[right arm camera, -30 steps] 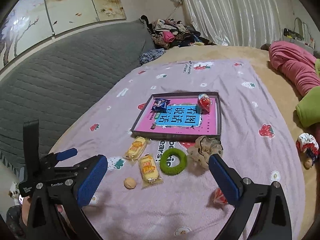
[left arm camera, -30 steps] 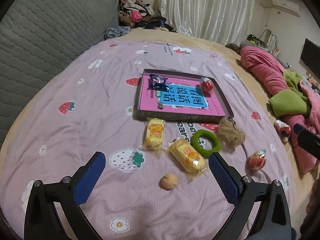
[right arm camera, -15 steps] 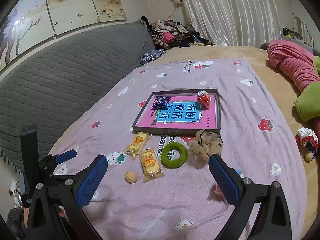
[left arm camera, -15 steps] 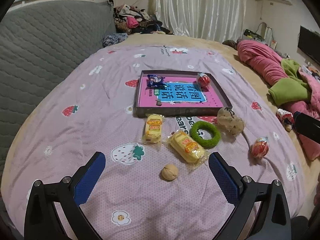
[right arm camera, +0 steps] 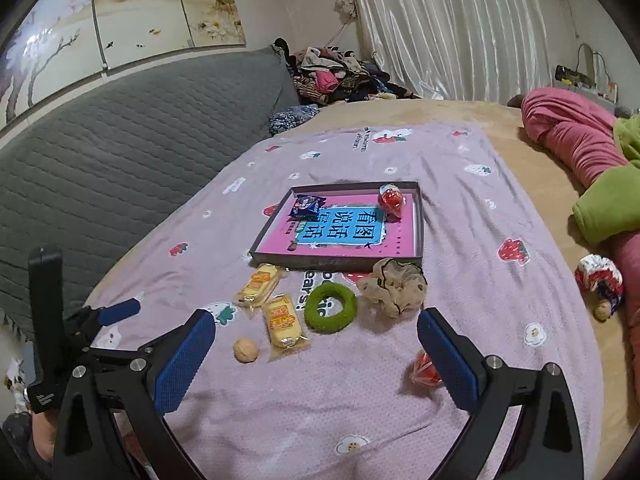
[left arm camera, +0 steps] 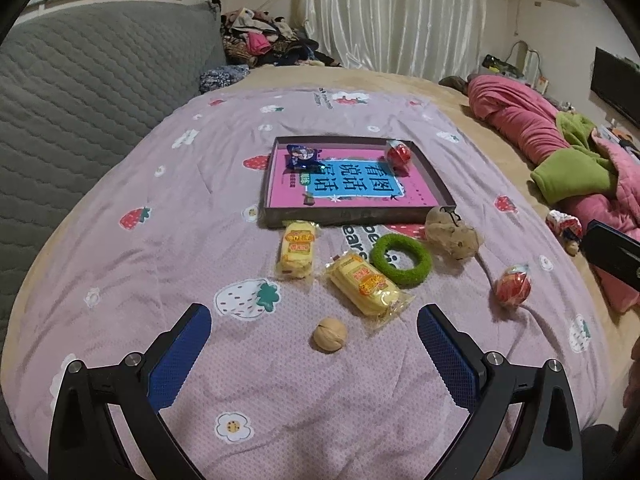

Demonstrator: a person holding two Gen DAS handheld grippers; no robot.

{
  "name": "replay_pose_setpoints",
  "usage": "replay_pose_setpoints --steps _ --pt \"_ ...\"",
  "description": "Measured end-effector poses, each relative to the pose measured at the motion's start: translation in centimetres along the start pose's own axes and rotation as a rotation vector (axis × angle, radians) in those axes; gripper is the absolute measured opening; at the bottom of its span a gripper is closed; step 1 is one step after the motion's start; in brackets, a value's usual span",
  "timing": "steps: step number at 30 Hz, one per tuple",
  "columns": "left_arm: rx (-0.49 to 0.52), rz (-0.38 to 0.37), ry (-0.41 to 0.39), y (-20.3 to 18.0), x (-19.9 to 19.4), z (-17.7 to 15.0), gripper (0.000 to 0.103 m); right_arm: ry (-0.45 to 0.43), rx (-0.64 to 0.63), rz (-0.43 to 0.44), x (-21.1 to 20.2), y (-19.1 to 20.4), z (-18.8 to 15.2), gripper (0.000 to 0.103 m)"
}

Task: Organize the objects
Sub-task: 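Withdraw both tools back from the tray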

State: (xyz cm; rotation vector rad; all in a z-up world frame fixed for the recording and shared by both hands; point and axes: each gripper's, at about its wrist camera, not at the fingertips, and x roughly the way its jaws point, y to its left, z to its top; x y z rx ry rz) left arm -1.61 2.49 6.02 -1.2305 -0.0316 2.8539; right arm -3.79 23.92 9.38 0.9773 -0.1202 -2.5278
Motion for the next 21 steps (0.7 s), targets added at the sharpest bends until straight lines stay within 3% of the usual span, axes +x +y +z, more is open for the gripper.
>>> replay_pose_setpoints --steps 6,21 --pt "-0.002 -0.016 0.030 0.3 1.0 -1.3 0.103 -0.010 -0.046 -0.085 -0.5 0.0 -1.1 0.102" --pt "0.008 -0.003 0.060 -0.2 2.2 -4.0 0.103 0.005 -0.087 -0.145 0.2 -0.1 -3.5 0.102"
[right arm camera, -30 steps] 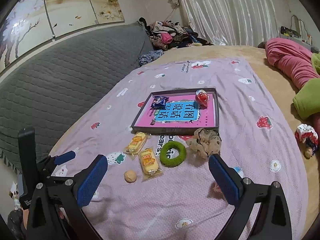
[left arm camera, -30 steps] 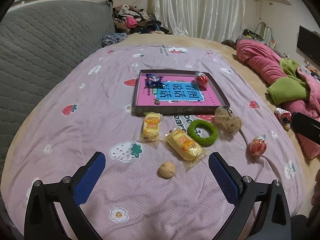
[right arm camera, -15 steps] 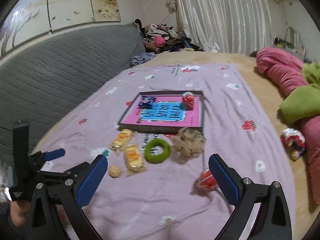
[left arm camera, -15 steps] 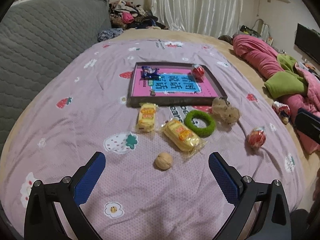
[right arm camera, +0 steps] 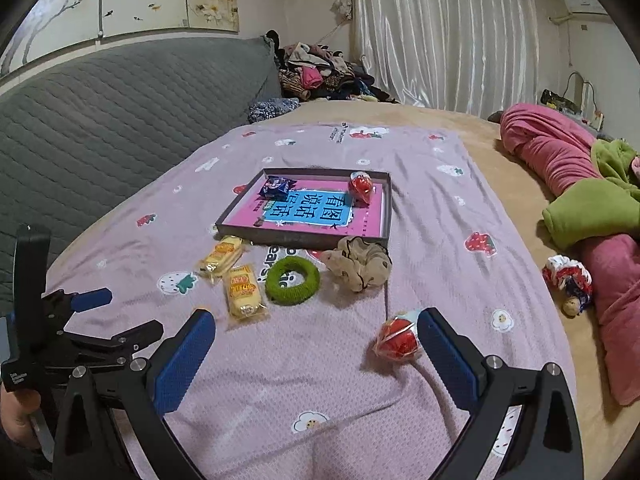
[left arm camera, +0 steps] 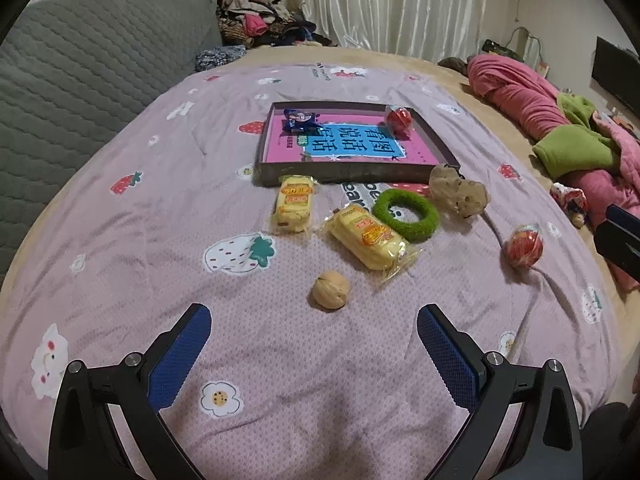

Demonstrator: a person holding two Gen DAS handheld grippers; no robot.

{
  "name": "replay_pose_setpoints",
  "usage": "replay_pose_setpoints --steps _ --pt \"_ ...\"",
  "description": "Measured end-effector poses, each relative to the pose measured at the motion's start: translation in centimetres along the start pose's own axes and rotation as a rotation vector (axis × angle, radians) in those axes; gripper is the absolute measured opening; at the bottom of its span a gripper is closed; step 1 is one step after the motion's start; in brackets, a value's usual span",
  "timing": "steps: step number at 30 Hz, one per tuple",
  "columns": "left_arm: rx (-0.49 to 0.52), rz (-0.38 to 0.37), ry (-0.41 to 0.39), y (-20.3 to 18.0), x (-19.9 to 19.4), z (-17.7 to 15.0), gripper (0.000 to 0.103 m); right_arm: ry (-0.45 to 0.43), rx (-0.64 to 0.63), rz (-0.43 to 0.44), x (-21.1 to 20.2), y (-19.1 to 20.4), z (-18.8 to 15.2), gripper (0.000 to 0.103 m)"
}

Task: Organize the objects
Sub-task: 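Withdraw both tools back from the tray, then grasp the walnut with the left tool while the right tool grasps the red Kinder egg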

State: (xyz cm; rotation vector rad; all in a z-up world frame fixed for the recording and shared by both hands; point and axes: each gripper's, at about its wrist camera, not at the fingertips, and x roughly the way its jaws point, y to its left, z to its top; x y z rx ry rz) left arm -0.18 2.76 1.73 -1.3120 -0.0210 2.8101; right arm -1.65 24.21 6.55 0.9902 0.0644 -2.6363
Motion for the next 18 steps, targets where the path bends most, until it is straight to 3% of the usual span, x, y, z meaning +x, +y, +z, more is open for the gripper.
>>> replay_pose_setpoints --steps 6,9,18 --pt "0.001 0.003 -0.001 -0.2 -0.1 -0.4 0.103 0.013 0.002 0.006 0.3 0.1 -0.6 0.102" --pt "-0.002 -0.006 -0.009 -0.2 -0.4 -0.6 0.103 0.024 0.020 0.050 0.4 0.2 -0.8 0.102" --pt "-0.014 -0.014 -0.010 0.1 -0.6 -1.1 0.103 0.024 0.012 0.028 0.3 0.2 -1.4 0.102"
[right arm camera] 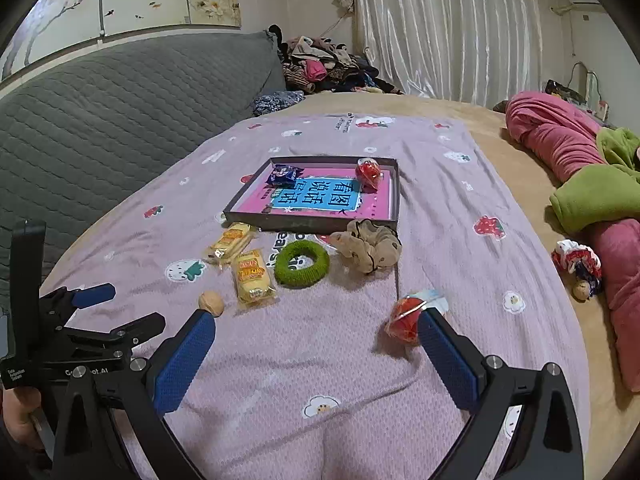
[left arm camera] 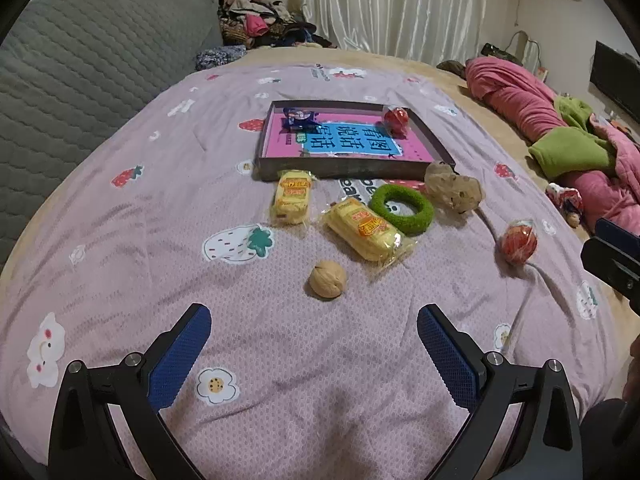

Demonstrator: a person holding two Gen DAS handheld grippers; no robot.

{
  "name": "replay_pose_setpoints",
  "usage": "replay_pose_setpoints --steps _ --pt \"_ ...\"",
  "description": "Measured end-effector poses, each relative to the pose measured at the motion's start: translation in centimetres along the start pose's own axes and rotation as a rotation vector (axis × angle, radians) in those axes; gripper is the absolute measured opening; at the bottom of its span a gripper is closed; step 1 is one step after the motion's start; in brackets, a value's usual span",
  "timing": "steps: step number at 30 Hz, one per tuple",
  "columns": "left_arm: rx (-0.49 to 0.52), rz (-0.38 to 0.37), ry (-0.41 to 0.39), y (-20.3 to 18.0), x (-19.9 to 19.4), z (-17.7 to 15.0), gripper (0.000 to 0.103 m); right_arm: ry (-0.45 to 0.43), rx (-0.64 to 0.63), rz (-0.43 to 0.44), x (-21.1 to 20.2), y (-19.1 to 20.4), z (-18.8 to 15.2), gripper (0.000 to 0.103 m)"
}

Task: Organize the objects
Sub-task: 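Grasp the walnut with the left tool while the right tool grasps the red Kinder egg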

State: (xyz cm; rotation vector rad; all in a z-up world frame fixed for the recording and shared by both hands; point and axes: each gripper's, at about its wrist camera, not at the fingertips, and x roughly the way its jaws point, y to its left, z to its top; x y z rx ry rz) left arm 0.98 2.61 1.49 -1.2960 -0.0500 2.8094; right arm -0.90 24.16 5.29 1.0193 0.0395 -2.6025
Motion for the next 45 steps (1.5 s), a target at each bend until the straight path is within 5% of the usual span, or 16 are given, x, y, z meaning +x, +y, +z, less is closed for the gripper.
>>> replay_pose_setpoints --steps 45 --pt "-0.007 -0.016 0.096 -1.3 7.8 0.4 0.103 0.097 0.117 -0.066 5.6 -6.0 -2.6 0.102"
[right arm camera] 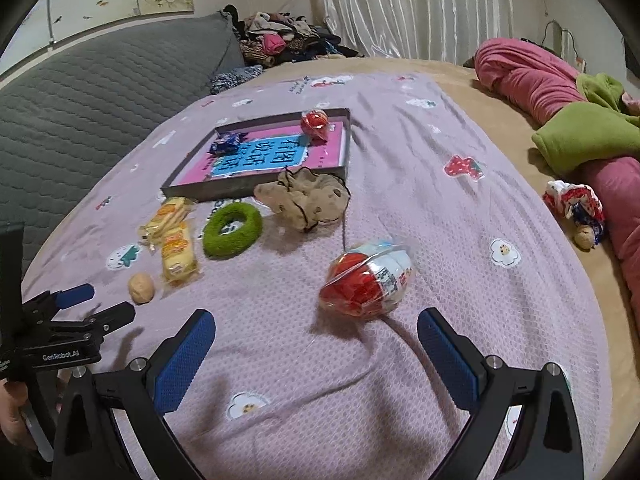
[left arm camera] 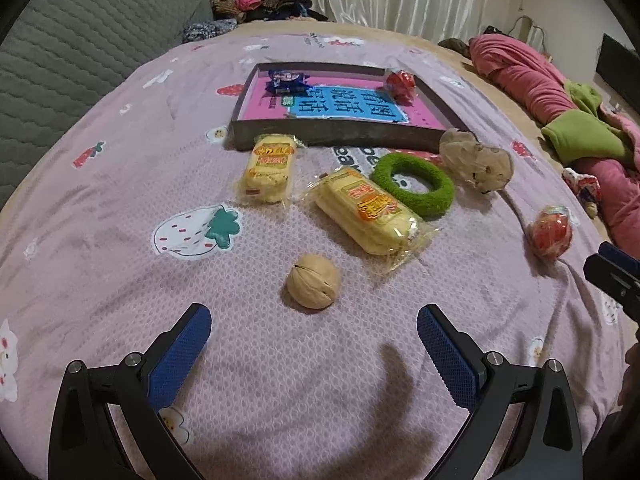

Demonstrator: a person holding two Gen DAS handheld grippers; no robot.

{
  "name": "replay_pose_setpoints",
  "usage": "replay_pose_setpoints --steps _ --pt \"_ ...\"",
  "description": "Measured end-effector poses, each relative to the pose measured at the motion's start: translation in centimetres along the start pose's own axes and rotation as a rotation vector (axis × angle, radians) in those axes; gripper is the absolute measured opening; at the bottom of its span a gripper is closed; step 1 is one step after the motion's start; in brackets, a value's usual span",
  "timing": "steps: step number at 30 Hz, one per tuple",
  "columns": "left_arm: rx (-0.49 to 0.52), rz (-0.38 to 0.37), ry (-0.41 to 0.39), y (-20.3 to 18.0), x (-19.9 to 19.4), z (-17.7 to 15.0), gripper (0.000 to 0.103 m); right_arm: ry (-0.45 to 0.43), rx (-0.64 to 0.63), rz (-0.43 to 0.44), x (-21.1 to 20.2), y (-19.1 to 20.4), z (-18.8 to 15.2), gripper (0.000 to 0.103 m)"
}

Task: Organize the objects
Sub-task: 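Grasp the walnut with the left tool while the right tool grasps the red Kinder egg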

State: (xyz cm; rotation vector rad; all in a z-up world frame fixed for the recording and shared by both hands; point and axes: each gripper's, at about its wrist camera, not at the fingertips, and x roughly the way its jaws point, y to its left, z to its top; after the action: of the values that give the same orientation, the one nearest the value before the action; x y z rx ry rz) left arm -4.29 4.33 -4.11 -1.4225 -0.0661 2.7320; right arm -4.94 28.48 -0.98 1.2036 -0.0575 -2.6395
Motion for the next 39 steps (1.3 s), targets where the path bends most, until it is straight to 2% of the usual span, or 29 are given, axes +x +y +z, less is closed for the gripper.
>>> replay_pose_setpoints --steps 10,22,32,38,39 --pt "-0.016 0.004 0.023 0.6 2.0 0.4 0.103 0.023 0.039 -0.047 3.1 -1.3 1.1 0.102" --pt "-0.042 0.032 0.014 1.3 2.9 0.9 0.103 0.026 0.089 -0.035 4.9 -1.7 1.6 0.102" --pt "0.017 0.039 -0.016 -0.3 3.4 1.2 0.099 0.033 0.073 -0.049 5.9 -1.4 1.7 0.102" --pt "0.030 0.042 -0.015 -0.7 4.1 1.3 0.096 0.041 0.082 -0.071 6.7 -1.7 1.6 0.092" --pt "0.034 0.041 -0.013 -0.8 4.2 1.2 0.093 0.044 0.082 -0.064 6.9 -1.8 1.7 0.091"
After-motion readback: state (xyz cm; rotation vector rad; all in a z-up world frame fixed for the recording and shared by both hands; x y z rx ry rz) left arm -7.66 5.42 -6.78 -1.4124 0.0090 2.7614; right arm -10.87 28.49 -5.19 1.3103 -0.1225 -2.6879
